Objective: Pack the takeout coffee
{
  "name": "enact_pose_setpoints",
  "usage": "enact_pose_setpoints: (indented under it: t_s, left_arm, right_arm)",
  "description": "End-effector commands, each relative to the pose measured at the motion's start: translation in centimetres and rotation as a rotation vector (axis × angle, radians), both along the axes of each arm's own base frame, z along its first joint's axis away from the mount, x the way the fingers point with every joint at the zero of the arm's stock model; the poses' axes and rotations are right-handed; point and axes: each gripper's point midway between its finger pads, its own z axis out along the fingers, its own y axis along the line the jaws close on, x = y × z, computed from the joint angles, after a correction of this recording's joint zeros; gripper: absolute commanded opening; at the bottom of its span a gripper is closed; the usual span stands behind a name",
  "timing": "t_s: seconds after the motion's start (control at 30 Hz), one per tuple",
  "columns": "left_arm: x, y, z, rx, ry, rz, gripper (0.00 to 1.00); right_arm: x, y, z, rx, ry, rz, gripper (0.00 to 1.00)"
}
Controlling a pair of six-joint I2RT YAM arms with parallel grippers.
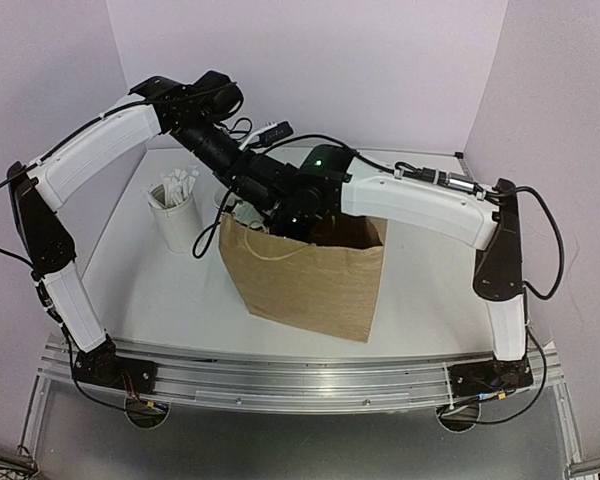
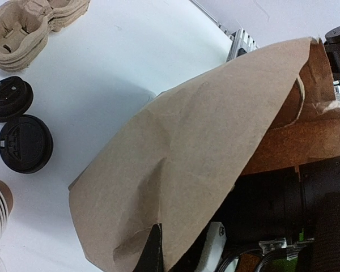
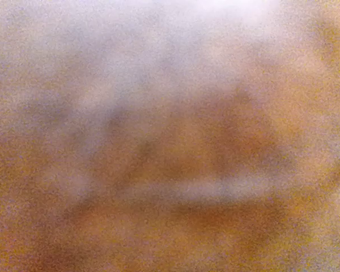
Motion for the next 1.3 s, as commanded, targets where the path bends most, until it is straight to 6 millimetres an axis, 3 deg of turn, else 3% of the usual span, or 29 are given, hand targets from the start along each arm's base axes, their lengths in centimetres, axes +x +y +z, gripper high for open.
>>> enact_pose_setpoints:
  t_s: [0.0,0.17,0.43,0.8,0.93,1.1,1.27]
  left_arm:
    - [-0.8,0.1,1.5,-0.022,-0.021,-0.018,0.00]
    - [-0.8,0.2,1.3,-0.013,-0.023,-0.017,0.00]
    - [-0.6,0.4,1.1,0.003,-0.023,-0.001,0.00]
    - [-0.3,0.8,0.5,0.050,0.001,0.050,0.00]
    - [-0.1,1.0,0.0,0.074,0.011,0.071,0.00]
    - [0.0,0.9,-0.1,0.077,0.012,0.073,0.00]
    - [-0.2,1.0,0.0,0.076,0.020,0.070,0.00]
  right_arm:
    - [0.8,-0.8,8.5,0.153,-0.109,-0.024,0.96]
    - [0.5,-1.2,12.6,0.247,-0.146,-0.015,0.97]
    - [-0.6,-1.1,17.1,0.396,-0.164,0.035,0.96]
    - [-1.7,-0.8,20.5,0.532,-0.166,0.071,0.94]
    - [-1.7,-1.2,20.5,0.553,-0.181,0.063,0.92]
    - [-1.1,-0.3,17.4,0.508,-0.156,0.036,0.90]
    - [-0.7,0.3,19.0,0.577,-0.165,0.011,0.90]
